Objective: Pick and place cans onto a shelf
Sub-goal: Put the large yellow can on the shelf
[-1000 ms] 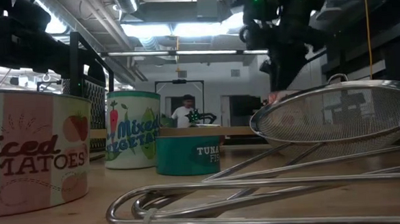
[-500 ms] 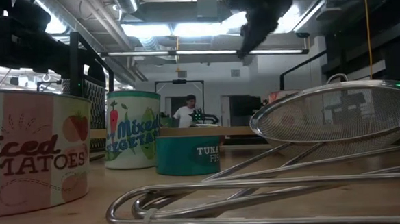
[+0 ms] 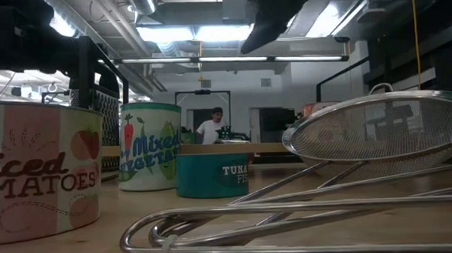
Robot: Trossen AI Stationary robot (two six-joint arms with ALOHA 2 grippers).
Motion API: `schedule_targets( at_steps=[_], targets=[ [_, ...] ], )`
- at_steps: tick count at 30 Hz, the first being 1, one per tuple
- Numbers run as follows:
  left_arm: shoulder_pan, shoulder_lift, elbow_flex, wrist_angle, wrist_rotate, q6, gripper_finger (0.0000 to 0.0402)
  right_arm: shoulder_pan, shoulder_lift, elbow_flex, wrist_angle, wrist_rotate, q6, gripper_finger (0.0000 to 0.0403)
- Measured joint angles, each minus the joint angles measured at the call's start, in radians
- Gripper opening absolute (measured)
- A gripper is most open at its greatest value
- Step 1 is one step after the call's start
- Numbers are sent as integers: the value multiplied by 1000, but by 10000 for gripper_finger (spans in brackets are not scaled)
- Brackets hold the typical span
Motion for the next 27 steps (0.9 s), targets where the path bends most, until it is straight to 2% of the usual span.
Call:
schedule_targets(
  at_steps=[6,13,18,23,27],
  targets=[
    [0,0,0,9,0,0,86,-44,57,-1,103,1,56,114],
    [0,0,0,6,0,0,86,-30,143,0,178,-5,55,117],
    [0,0,0,6,0,0,86,-17,212,43,177,12,82,154],
    [0,0,0,6,0,0,86,6,307,104,190,88,107,200],
    [0,0,0,6,1,0,86,29,392,144,191,161,104,211]
  ],
)
